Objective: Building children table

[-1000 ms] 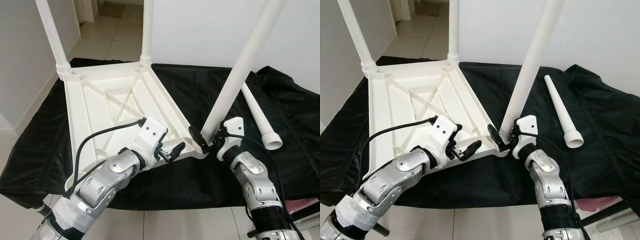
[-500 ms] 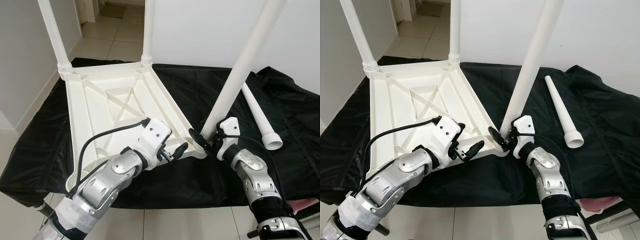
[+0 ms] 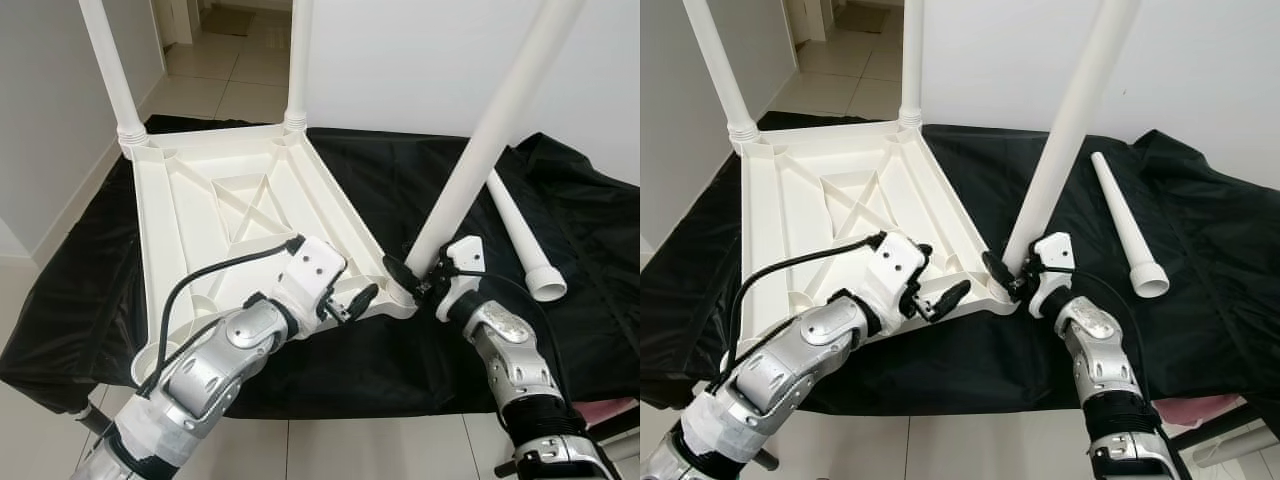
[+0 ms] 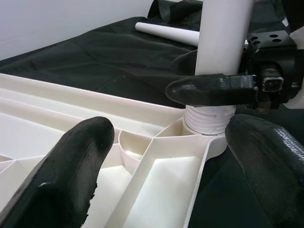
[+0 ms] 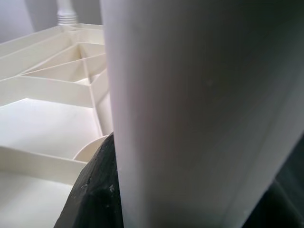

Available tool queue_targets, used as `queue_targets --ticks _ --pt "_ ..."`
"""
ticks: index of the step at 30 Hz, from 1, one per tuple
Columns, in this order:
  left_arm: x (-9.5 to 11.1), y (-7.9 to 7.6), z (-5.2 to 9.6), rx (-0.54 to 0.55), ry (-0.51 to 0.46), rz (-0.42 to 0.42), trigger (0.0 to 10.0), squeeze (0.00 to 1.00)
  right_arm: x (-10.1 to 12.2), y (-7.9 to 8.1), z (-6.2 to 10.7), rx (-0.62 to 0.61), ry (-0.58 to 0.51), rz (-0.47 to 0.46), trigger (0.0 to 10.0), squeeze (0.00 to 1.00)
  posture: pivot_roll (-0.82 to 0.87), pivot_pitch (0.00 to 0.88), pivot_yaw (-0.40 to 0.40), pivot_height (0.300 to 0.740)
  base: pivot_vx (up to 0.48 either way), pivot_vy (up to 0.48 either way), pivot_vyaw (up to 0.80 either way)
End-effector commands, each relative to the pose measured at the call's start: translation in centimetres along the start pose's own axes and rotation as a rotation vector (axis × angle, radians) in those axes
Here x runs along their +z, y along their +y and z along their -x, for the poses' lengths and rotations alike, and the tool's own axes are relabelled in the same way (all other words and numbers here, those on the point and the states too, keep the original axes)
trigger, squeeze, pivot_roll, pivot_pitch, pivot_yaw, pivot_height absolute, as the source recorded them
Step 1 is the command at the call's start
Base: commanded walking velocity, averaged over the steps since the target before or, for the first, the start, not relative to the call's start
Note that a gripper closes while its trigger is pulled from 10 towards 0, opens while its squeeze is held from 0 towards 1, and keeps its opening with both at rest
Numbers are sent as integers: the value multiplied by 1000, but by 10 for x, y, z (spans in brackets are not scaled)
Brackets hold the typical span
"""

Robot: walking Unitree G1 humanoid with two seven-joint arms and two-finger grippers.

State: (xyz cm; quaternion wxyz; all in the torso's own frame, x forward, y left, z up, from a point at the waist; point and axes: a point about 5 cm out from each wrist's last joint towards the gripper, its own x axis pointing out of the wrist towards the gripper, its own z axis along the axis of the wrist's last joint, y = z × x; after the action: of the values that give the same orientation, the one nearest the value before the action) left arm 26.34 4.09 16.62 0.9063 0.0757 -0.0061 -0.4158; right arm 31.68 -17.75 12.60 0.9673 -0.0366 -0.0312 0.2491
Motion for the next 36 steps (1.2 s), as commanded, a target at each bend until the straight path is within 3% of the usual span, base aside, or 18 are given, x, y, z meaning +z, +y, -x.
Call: queue_targets --ticks 1,9,16,18,19,22,28,36 --pt "-4 -6 -1 -100 10 -2 10000 0 -10 -3 6 -70 61 -9 10000 0 -7 0 -81 740 0 0 0" --pt "-5 -5 -1 -100 9 -1 10000 0 -7 6 8 -213 35 -54 10000 0 -10 0 -78 740 0 0 0" --pt "-5 -4 0 -105 11 -5 10000 0 -7 25 11 -464 24 -145 10000 0 -13 0 -71 740 0 0 0" --pt "-5 -4 0 -105 11 -5 10000 0 -7 25 11 -464 24 -145 10000 0 -13 0 -71 740 0 0 0" --pt "-6 -4 0 -107 13 -5 10000 0 -8 30 11 -600 43 -176 10000 0 -13 0 -67 740 0 0 0" --pt "-5 -4 -1 -108 12 -5 10000 0 -9 38 10 -734 56 -237 10000 0 -13 0 -65 740 0 0 0" --pt "-6 -4 -1 -108 12 -5 10000 0 -5 53 1 -660 49 -264 10000 0 -15 0 -60 740 0 0 0" --pt "-5 -4 -1 -109 1 -3 10000 0 2 54 0 -615 6 -268 10000 0 -11 0 -63 740 0 0 0"
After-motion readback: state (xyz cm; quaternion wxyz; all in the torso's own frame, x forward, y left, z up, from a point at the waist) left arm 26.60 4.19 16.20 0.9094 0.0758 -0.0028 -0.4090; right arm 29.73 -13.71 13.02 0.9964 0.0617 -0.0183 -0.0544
